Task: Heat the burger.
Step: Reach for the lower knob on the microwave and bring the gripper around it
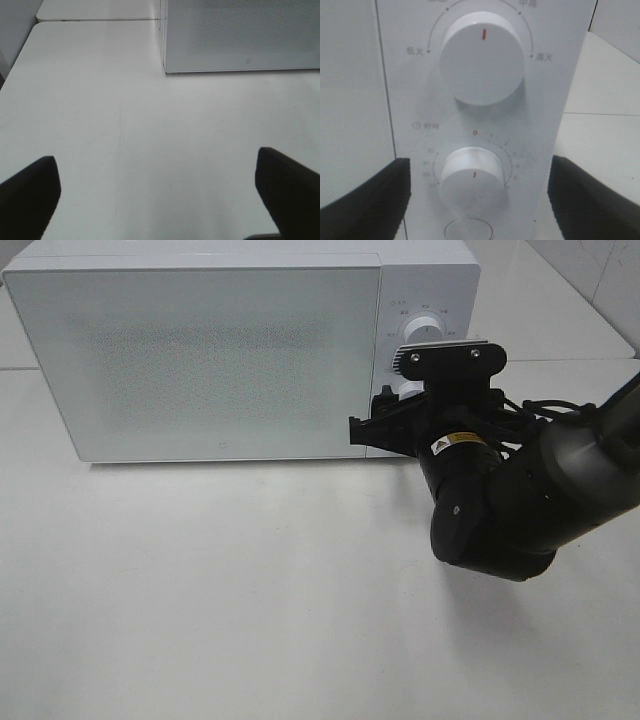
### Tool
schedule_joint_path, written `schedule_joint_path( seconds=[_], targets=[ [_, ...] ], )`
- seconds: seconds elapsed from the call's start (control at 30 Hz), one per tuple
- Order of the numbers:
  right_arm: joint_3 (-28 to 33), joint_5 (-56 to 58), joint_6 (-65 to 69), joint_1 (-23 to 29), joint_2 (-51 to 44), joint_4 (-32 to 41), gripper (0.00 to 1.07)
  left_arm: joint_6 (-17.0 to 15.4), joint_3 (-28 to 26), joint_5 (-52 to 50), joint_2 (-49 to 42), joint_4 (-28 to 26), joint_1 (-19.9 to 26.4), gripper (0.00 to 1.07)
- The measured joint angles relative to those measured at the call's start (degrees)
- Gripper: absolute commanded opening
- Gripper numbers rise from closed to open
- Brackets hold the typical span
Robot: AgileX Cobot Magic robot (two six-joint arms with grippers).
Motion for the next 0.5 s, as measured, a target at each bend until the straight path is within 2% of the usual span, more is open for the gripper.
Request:
schedule_joint_path(
  seconds=[0.23,0.5],
  targets=[
    [-3.6,0.0,2.2,-1.5,2.8,-1.7,0.75,0.0,0.0,0.0,0.0,0.0,0.0,0.98],
    [-4.8,0.0,2.8,-1.5,5.7,-2.6,0.75,0.0,0.0,0.0,0.0,0.0,0.0,0.98]
  ],
)
